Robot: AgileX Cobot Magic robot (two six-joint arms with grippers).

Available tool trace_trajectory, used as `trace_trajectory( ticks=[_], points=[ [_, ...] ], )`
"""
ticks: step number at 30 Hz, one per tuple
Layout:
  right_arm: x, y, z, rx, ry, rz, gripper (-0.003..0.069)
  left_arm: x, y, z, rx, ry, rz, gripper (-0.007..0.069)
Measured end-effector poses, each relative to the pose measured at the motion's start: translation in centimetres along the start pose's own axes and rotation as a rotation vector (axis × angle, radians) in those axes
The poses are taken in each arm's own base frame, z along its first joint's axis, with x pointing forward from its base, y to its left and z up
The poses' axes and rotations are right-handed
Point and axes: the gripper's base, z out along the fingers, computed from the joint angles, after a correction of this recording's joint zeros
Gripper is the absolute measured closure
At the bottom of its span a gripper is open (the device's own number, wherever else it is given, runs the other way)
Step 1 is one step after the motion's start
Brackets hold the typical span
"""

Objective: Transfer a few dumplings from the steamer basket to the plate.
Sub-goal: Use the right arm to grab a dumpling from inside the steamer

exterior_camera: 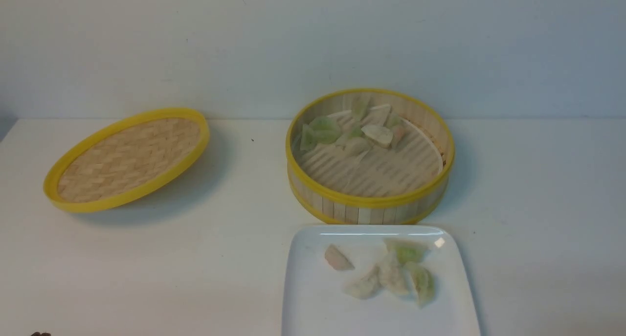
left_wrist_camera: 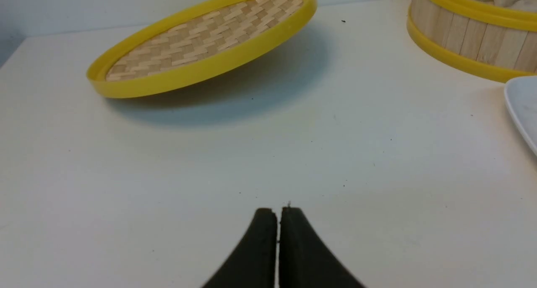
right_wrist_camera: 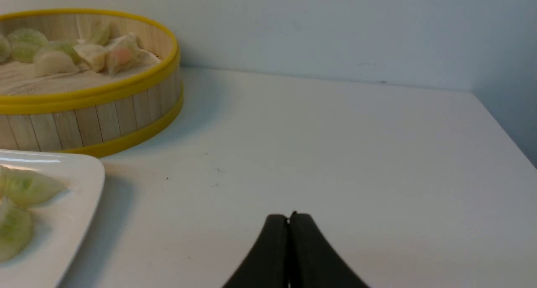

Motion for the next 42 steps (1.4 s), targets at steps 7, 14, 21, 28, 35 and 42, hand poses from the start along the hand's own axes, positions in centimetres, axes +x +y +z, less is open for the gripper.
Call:
trace_trajectory(
  ticks=[7, 14, 21, 28, 35, 42],
  points=[
    [0.0, 0.0, 0.0, 0.0, 0.0, 0.0, 0.0673, 0.0, 0.0, 0.0, 0.0, 0.001, 0.0, 0.0631],
    [0.0, 0.0, 0.0, 0.0, 0.0, 0.0, 0.0673, 0.0, 0.0, 0.0, -0.001, 0.001, 0.003, 0.0631],
    [0.0, 0.0, 0.0, 0.0, 0.0, 0.0, 0.0673, -0.8, -0.1, 0.0, 0.021, -0.089, -0.14, 0.0631],
    [0.0, 0.0, 0.0, 0.0, 0.0, 0.0, 0.0673, -1.8, -0.4, -0.2, 0.094, -0.192, -0.476, 0.0631],
    [-0.3, 0.1, 0.0, -0.014, -0.049, 0.1, 0.0673, -3.9, 0.6, -0.9, 0.102, -0.454, -0.717, 0.0631],
    [-2.7, -0.3, -0.4, -0.08, -0.321, 0.69, 0.0673, -9.4, 1.0, -4.3, 0.141, -0.708, -0.721, 0.0631]
  ],
)
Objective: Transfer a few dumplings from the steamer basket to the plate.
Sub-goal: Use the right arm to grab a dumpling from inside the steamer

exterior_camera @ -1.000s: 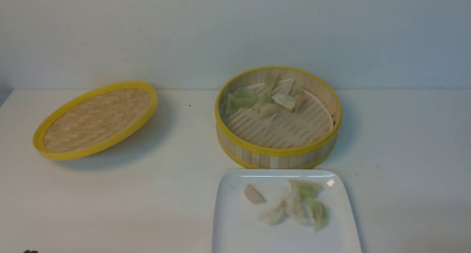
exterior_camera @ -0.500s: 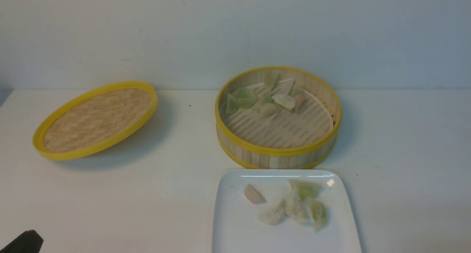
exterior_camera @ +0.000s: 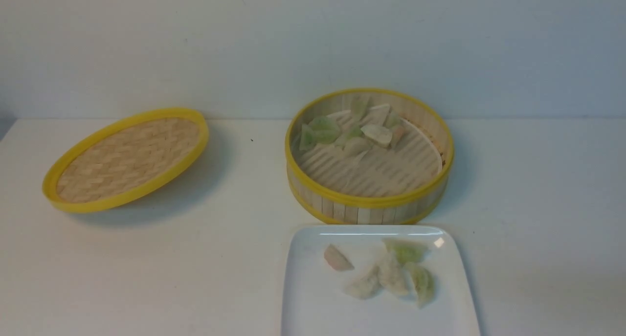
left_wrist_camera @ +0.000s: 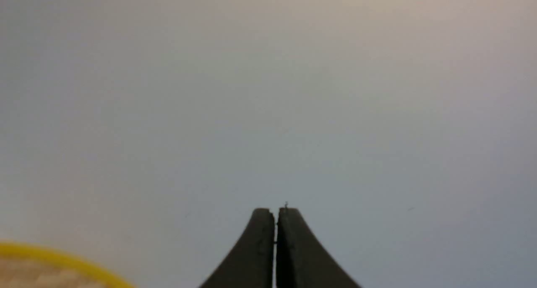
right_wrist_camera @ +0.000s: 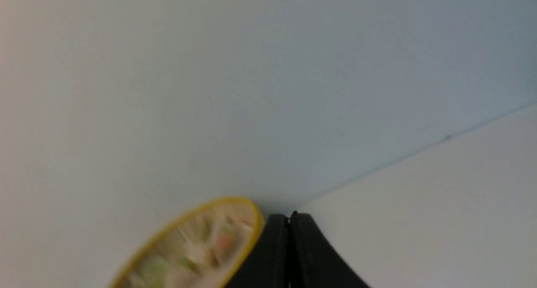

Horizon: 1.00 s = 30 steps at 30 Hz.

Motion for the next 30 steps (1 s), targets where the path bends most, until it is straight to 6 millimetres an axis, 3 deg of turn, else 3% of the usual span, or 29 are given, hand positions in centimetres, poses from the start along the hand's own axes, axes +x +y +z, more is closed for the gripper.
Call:
trace_trajectory(
  ticks=[3, 7, 12, 14, 15, 18, 19, 21, 22, 25, 30],
  points=[
    [-0.8, 0.0, 0.0, -0.008, -0.085, 0.189, 0.0673, -2.6, -3.1, 0.9, 0.056, 0.019, 0.064, 0.0631],
    [-1.2, -0.1, -0.1, -0.007, -0.136, 0.28, 0.0673, -4.9, -6.5, 3.4, 0.055, 0.175, 0.158, 0.0631],
    [-1.8, -0.2, -0.2, -0.011, -0.204, 0.355, 0.0673, -5.7, -9.7, 8.1, -0.019, 0.585, 0.288, 0.0631],
    [-1.8, 0.0, -0.2, -0.017, -0.179, 0.393, 0.0673, -4.9, -9.9, 10.2, -0.054, 0.795, 0.345, 0.0631],
    [-1.8, 0.1, -0.2, -0.019, -0.171, 0.395, 0.0673, -4.7, -9.8, 10.5, -0.06, 0.806, 0.342, 0.0631],
    [-3.8, 3.4, -0.3, -0.098, 0.001, 0.282, 0.0673, -1.7, -8.7, 14.0, -0.091, 1.169, 0.368, 0.0631],
    [-4.0, 3.6, -0.3, -0.099, 0.016, 0.27, 0.0673, -1.5, -8.7, 14.2, -0.091, 1.184, 0.368, 0.0631],
    [-6.3, 6.5, 0.3, -0.126, 0.152, 0.107, 0.0673, 1.1, -7.1, 15.9, -0.095, 1.363, 0.368, 0.0631],
    [-6.5, 6.7, 0.4, -0.126, 0.164, 0.09, 0.0673, 1.5, -6.8, 16.1, -0.095, 1.385, 0.369, 0.0631],
    [-8.9, 10.0, 2.8, -0.137, 0.417, -0.111, 0.0673, 4.3, -4.6, 17.6, -0.115, 1.554, 0.365, 0.0631],
    [-9.4, 12.2, 8.6, -0.12, 0.76, -0.292, 0.0673, 6.1, -3.8, 18.0, -0.122, 1.641, 0.395, 0.0631]
  ],
)
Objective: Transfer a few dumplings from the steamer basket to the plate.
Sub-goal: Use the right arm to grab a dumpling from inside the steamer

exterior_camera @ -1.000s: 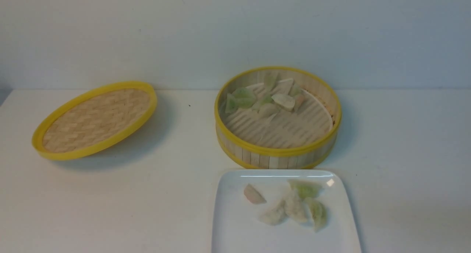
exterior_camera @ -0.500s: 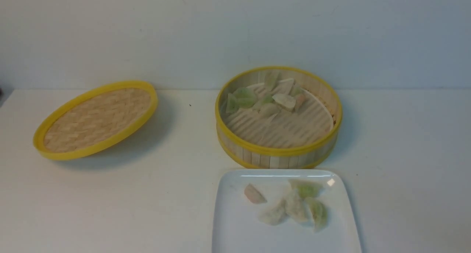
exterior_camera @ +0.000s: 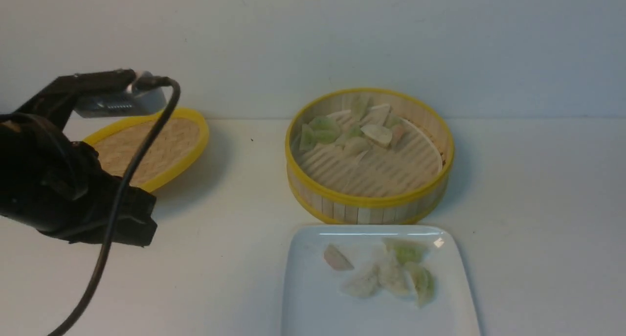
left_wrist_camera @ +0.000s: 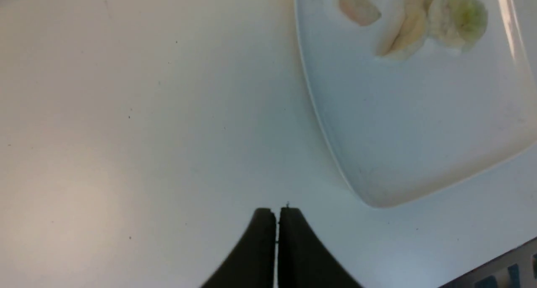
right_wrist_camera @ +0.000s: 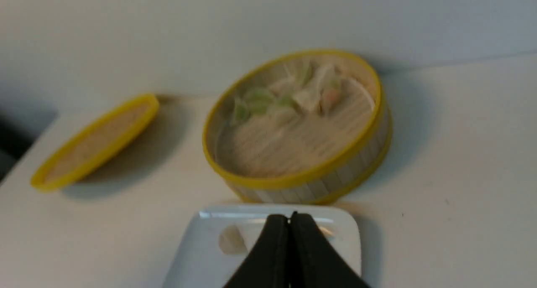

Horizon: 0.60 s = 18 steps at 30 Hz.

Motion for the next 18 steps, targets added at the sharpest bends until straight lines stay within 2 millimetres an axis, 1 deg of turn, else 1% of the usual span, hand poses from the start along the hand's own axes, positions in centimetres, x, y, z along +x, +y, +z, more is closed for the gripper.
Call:
trace_trajectory(
  ticks=[3, 4, 5, 6, 7, 9, 11, 12, 14, 16, 18],
  points=[
    [-3.4, -0.2, 3.4, -0.001, 0.141, -0.039, 0.0673, 0.1, -1.0, 0.3, 0.014, 0.016, 0.045, 0.0631],
    [-4.8, -0.3, 5.0, -0.003, 0.18, -0.051, 0.0673, 0.2, -1.4, 0.5, 0.021, 0.022, 0.062, 0.0631],
    [-5.6, -0.3, 6.1, -0.007, 0.205, -0.06, 0.0673, 0.2, -1.7, 0.6, 0.027, 0.027, 0.075, 0.0631],
    [-6.8, -0.3, 7.7, -0.015, 0.233, -0.071, 0.0673, 0.3, -2.0, 0.6, 0.033, 0.032, 0.088, 0.0631],
    [-7.5, -0.3, 8.8, -0.018, 0.248, -0.08, 0.0673, 0.3, -2.2, 0.7, 0.037, 0.035, 0.097, 0.0631],
    [-8.9, 0.1, 11.7, -0.033, 0.286, -0.113, 0.0673, 0.4, -2.7, 0.8, 0.046, 0.043, 0.112, 0.0631],
    [-9.8, 0.8, 14.3, -0.044, 0.317, -0.15, 0.0673, 0.5, -3.0, 0.9, 0.054, 0.05, 0.119, 0.0631],
    [-9.9, 0.8, 14.5, -0.042, 0.322, -0.157, 0.0673, 0.5, -3.1, 0.9, 0.055, 0.051, 0.118, 0.0631],
    [-10.5, 1.5, 18.1, -0.054, 0.373, -0.201, 0.0671, 0.7, -3.2, 0.8, 0.062, 0.061, 0.104, 0.0631],
    [-10.6, 1.8, 20.0, -0.06, 0.399, -0.214, 0.0669, 0.9, -3.3, 0.5, 0.064, 0.059, 0.099, 0.0631],
    [-10.8, 2.0, 22.3, -0.065, 0.42, -0.218, 0.0669, 1.2, -3.5, -0.2, 0.06, 0.036, 0.104, 0.0631]
  ],
)
